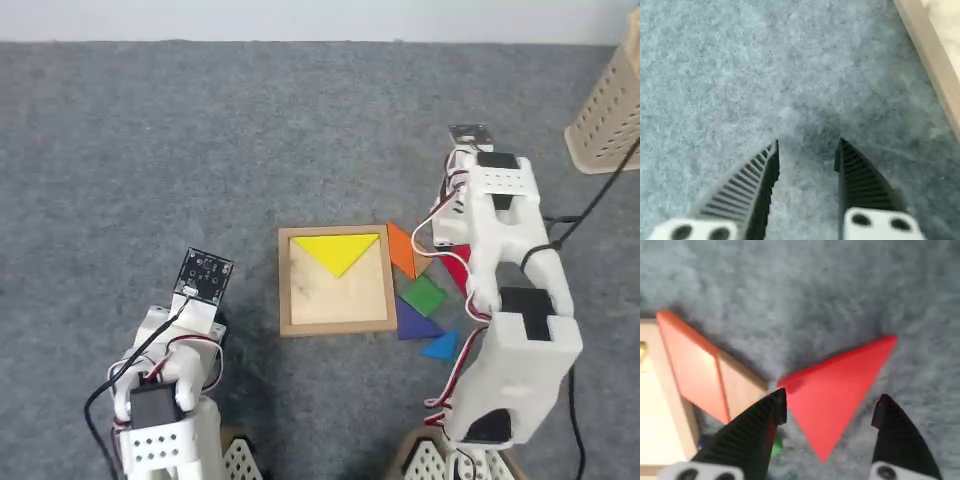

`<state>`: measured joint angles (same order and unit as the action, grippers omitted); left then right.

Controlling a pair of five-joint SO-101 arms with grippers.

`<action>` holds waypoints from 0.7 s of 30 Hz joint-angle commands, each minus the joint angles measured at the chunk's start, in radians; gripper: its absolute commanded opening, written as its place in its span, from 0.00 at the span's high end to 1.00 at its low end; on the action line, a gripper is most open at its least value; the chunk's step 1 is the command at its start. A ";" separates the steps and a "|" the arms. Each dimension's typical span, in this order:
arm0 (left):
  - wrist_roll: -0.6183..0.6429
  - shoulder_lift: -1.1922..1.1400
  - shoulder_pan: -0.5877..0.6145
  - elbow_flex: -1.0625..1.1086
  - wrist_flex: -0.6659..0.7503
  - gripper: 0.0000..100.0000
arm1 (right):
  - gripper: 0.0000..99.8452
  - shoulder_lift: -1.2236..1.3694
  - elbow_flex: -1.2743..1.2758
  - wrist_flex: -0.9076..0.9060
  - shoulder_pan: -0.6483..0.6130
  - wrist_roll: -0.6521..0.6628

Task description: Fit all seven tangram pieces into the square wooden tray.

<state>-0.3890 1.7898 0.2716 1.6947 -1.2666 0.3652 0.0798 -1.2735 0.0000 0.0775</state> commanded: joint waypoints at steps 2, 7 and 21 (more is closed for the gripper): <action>0.006 0.011 0.000 -0.007 -0.003 0.82 | 0.72 0.067 -0.023 0.010 0.022 0.029; 0.006 0.011 0.000 -0.007 -0.003 0.82 | 0.72 0.163 -0.114 -0.016 0.059 0.026; 0.006 0.011 0.000 -0.007 -0.003 0.82 | 0.72 0.005 -0.245 -0.177 -0.012 0.011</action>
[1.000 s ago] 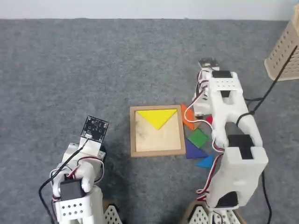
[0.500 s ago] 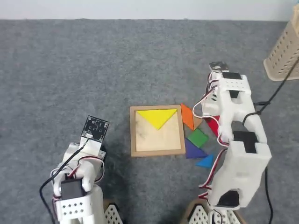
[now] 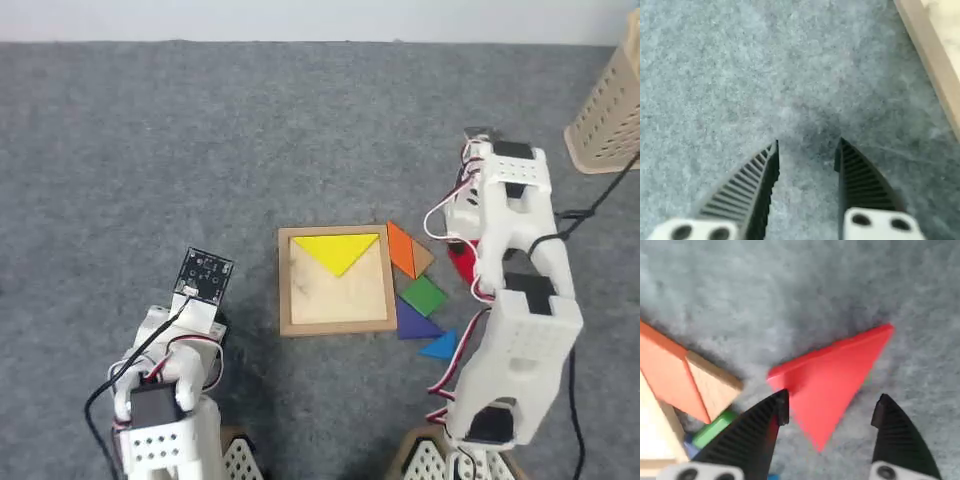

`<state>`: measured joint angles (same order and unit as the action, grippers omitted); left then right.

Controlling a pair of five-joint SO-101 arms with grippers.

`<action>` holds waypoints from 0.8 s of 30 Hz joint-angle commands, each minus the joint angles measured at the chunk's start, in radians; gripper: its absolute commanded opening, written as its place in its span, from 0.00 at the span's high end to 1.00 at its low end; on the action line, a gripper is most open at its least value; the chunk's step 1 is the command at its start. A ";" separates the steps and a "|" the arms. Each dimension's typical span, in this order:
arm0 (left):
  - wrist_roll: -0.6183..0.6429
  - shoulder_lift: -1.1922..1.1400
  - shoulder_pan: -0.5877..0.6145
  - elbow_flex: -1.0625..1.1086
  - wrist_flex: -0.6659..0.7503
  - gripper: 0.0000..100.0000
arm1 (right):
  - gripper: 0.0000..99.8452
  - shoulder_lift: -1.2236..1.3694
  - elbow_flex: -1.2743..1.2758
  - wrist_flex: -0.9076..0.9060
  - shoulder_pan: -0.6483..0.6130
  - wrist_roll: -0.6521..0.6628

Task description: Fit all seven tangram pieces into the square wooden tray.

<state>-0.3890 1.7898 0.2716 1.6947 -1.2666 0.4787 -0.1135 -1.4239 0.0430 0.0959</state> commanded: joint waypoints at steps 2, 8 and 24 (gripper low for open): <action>0.006 0.011 0.000 -0.007 -0.003 0.82 | 0.72 -0.097 -0.052 -0.021 -0.071 -0.031; 0.006 0.011 0.000 -0.007 -0.003 0.82 | 0.72 0.038 -0.054 0.036 -0.047 -0.037; 0.006 0.011 0.000 -0.007 -0.003 0.82 | 0.78 0.160 -0.058 0.053 0.065 -0.031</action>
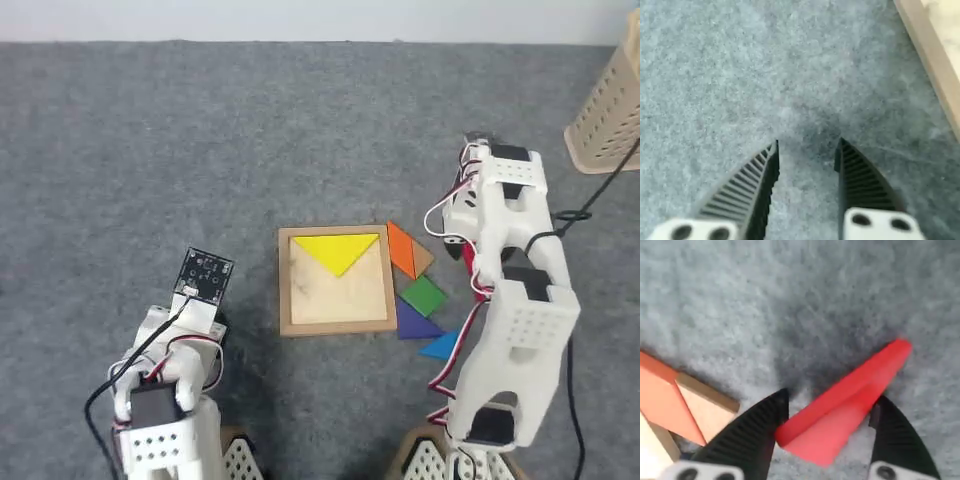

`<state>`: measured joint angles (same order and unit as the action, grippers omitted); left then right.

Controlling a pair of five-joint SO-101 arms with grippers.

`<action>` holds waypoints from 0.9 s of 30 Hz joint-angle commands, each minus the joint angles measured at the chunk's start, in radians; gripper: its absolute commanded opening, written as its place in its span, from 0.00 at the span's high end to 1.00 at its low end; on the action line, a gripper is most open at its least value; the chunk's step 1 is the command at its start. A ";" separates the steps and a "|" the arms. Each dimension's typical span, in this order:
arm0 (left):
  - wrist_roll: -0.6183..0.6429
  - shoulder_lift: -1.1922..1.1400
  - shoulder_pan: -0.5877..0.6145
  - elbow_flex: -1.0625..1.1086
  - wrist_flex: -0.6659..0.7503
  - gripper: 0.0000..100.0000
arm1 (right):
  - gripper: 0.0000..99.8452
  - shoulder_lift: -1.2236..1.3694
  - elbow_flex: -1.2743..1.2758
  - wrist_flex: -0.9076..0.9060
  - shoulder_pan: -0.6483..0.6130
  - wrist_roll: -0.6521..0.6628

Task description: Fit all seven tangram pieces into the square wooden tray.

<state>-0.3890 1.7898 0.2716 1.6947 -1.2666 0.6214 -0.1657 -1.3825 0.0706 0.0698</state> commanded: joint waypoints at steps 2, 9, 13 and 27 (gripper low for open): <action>0.006 0.011 0.000 -0.007 -0.003 0.82 | 0.84 0.018 -0.008 0.012 0.038 -0.006; 0.006 0.011 0.000 -0.007 -0.003 0.82 | 0.99 -0.038 -0.032 -0.030 0.038 -0.014; 0.006 0.011 0.000 -0.007 -0.003 0.82 | 0.99 -0.176 -0.049 -0.113 0.001 -0.038; 0.006 0.011 0.000 -0.007 -0.003 0.82 | 0.99 -0.667 0.109 -0.079 -0.516 -0.166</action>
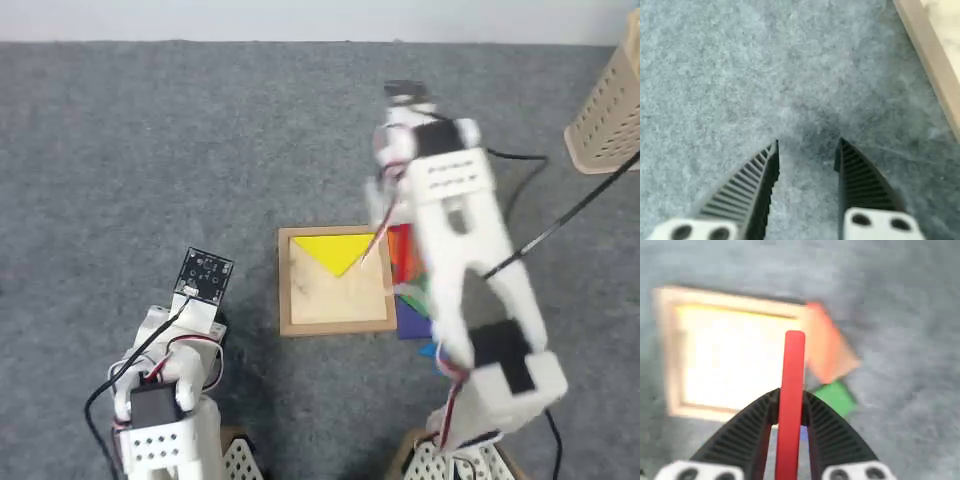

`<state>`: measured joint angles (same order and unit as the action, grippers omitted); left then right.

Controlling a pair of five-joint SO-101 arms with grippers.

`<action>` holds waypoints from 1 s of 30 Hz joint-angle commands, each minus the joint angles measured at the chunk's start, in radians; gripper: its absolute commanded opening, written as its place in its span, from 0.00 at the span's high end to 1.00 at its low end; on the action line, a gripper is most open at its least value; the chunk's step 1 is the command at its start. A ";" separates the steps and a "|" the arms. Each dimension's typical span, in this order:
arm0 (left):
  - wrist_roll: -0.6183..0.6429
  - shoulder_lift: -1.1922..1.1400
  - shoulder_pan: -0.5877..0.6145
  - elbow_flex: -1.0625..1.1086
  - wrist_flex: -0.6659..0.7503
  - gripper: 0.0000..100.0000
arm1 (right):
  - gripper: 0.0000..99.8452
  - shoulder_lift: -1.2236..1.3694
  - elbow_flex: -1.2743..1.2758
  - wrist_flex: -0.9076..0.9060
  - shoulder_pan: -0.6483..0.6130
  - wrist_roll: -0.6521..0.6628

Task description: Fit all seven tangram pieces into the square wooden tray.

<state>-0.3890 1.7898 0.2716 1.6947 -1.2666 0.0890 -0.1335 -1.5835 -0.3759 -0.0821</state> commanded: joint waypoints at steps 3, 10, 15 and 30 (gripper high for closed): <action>0.006 0.011 0.000 -0.007 -0.003 0.82 | 1.00 -0.211 0.253 0.321 -0.137 0.000; 0.006 0.011 0.000 -0.007 -0.003 0.82 | 1.00 -0.133 0.351 0.493 -0.259 -0.057; 0.006 0.011 0.000 -0.007 -0.003 0.82 | 1.00 0.050 0.245 0.495 -0.298 -0.132; 0.006 0.011 0.000 -0.007 -0.003 0.82 | 0.90 0.360 -0.058 0.282 -0.340 -0.167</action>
<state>-0.3890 1.7898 0.2716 1.6947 -1.2666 0.4741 -0.1258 -1.2720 -0.7211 -0.2401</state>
